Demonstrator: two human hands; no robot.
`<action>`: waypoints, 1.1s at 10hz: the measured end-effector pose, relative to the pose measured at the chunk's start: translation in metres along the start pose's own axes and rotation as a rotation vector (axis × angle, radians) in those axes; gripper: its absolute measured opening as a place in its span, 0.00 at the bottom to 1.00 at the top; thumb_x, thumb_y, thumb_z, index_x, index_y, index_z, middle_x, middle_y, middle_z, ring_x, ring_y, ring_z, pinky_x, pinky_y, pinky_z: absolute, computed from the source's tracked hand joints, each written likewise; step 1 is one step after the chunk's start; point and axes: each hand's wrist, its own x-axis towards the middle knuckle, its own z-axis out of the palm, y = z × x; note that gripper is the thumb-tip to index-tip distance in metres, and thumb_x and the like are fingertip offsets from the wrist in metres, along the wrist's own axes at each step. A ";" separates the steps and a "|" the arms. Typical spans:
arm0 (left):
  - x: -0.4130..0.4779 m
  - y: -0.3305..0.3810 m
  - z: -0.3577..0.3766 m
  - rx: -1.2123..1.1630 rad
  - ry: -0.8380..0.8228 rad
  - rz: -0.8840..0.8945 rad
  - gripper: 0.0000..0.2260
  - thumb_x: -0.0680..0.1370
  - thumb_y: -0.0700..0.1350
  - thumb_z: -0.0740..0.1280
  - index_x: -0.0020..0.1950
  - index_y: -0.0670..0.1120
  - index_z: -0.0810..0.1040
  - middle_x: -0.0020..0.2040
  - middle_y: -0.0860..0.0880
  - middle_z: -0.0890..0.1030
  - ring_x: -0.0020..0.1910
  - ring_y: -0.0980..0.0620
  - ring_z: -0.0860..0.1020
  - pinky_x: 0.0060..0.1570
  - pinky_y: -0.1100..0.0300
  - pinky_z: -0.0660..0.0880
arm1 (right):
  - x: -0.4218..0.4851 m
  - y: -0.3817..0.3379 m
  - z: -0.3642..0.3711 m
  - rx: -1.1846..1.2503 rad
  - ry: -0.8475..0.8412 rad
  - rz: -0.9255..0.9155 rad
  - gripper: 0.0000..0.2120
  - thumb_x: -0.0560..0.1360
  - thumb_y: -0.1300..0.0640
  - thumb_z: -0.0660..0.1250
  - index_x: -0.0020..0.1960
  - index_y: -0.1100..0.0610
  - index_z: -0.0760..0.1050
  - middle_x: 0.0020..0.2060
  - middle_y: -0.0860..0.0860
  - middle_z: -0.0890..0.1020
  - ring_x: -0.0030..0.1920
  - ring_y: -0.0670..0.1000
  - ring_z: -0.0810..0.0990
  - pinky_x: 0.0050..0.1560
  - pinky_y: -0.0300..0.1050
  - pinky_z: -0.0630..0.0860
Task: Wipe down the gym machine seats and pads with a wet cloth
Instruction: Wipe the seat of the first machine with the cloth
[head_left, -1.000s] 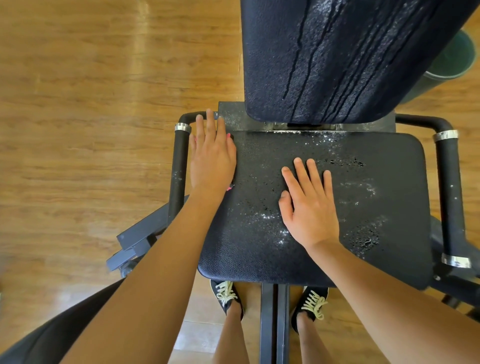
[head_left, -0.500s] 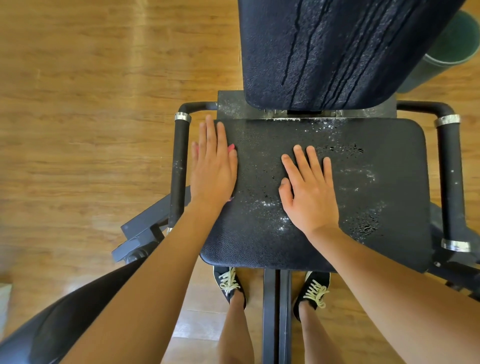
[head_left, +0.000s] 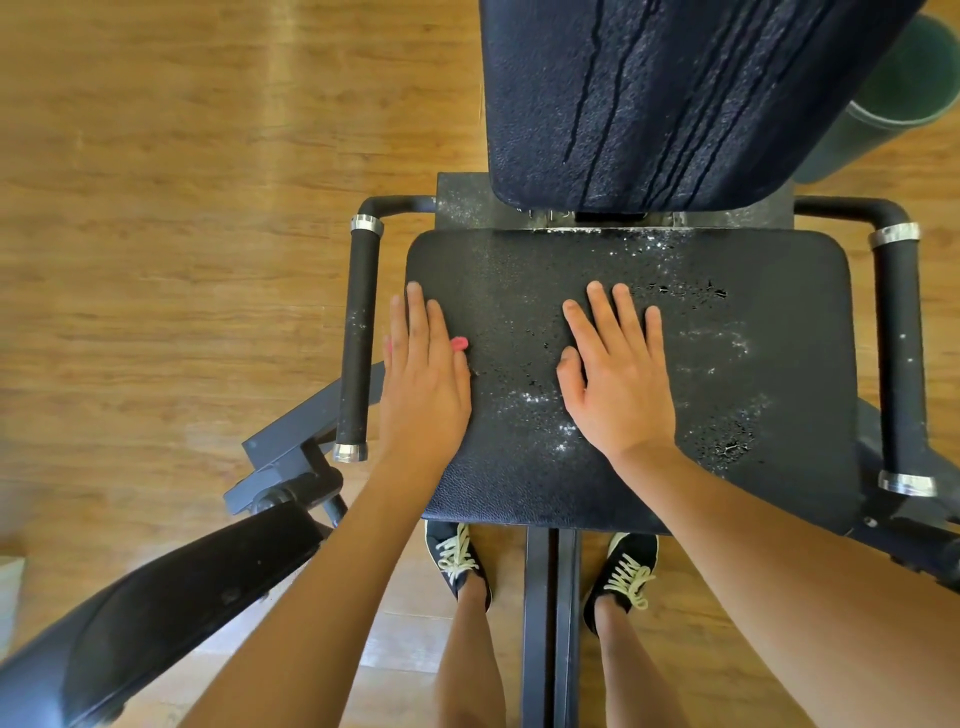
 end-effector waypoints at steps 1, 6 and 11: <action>-0.015 0.001 0.000 -0.037 -0.015 -0.028 0.25 0.87 0.49 0.50 0.80 0.35 0.56 0.83 0.38 0.49 0.82 0.40 0.46 0.79 0.42 0.53 | 0.000 0.000 0.000 0.007 0.002 0.000 0.24 0.84 0.52 0.53 0.78 0.57 0.68 0.79 0.59 0.66 0.81 0.62 0.59 0.80 0.67 0.54; 0.005 -0.001 0.001 -0.064 -0.005 -0.005 0.24 0.86 0.44 0.57 0.79 0.35 0.60 0.82 0.37 0.56 0.82 0.40 0.52 0.77 0.41 0.61 | 0.000 -0.001 -0.001 0.007 -0.006 0.005 0.23 0.84 0.53 0.53 0.78 0.57 0.68 0.79 0.59 0.66 0.81 0.62 0.58 0.80 0.67 0.54; -0.014 -0.001 0.002 0.011 -0.081 -0.001 0.25 0.87 0.50 0.46 0.80 0.36 0.58 0.83 0.39 0.53 0.82 0.44 0.48 0.78 0.45 0.51 | 0.000 0.000 -0.001 0.007 -0.008 0.001 0.23 0.85 0.53 0.54 0.78 0.57 0.68 0.79 0.58 0.66 0.81 0.62 0.58 0.80 0.67 0.54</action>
